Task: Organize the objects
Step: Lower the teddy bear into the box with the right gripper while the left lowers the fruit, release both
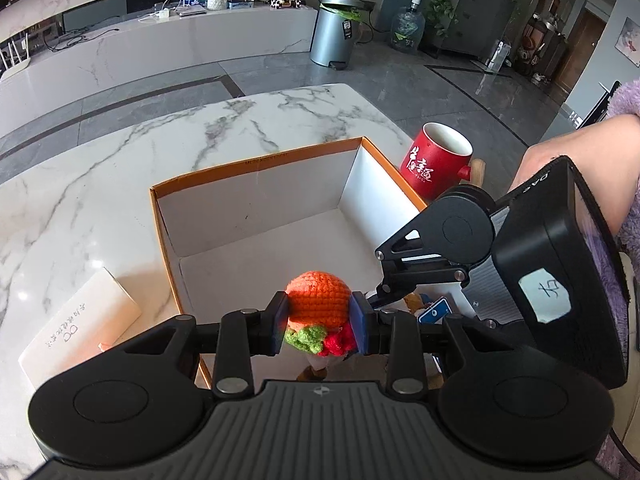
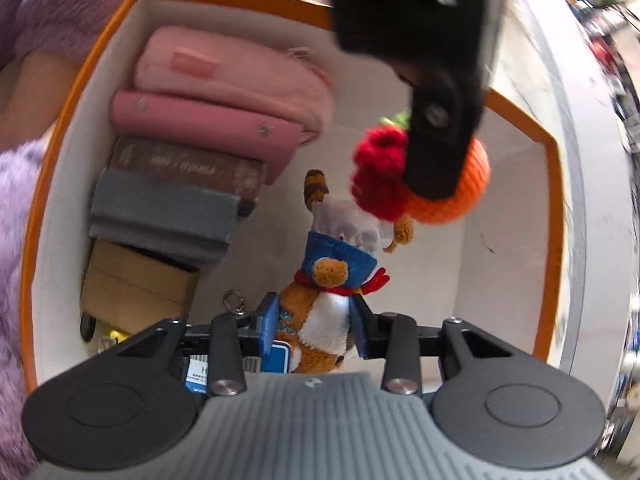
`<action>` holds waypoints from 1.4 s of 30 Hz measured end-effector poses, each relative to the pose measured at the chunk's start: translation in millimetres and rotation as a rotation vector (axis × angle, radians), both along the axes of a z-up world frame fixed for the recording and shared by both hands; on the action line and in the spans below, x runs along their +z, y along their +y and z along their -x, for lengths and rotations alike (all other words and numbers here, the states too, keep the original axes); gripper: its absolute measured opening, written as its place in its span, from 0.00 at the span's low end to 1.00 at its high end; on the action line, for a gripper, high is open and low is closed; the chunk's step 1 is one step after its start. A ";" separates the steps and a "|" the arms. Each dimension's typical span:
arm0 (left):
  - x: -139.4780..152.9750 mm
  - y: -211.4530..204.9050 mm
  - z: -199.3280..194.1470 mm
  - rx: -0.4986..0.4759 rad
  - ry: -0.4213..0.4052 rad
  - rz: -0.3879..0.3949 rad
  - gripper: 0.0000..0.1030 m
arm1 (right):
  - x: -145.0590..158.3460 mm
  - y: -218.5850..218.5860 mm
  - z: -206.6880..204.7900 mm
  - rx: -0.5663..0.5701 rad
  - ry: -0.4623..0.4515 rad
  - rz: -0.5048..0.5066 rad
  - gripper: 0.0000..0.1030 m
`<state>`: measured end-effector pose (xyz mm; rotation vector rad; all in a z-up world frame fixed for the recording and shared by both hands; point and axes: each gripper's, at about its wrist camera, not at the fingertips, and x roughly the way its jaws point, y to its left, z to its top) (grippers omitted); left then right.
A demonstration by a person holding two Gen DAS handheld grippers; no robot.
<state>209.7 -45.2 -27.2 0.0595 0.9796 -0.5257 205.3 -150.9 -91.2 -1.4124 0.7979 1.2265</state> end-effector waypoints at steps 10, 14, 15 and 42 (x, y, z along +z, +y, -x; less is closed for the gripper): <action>-9.7 0.6 -10.4 0.016 0.039 0.013 0.37 | 8.1 4.7 -7.3 0.127 0.011 0.070 0.38; -15.8 -2.4 -13.1 0.011 0.057 0.009 0.37 | -0.5 1.6 0.2 0.152 0.057 0.101 0.38; -18.4 -3.9 -13.6 0.007 0.065 0.011 0.37 | -3.1 -0.9 2.2 0.165 0.053 0.103 0.40; -41.5 -23.4 -10.4 -0.023 0.103 -0.016 0.37 | 32.4 -32.2 -17.1 -0.177 0.097 0.005 0.26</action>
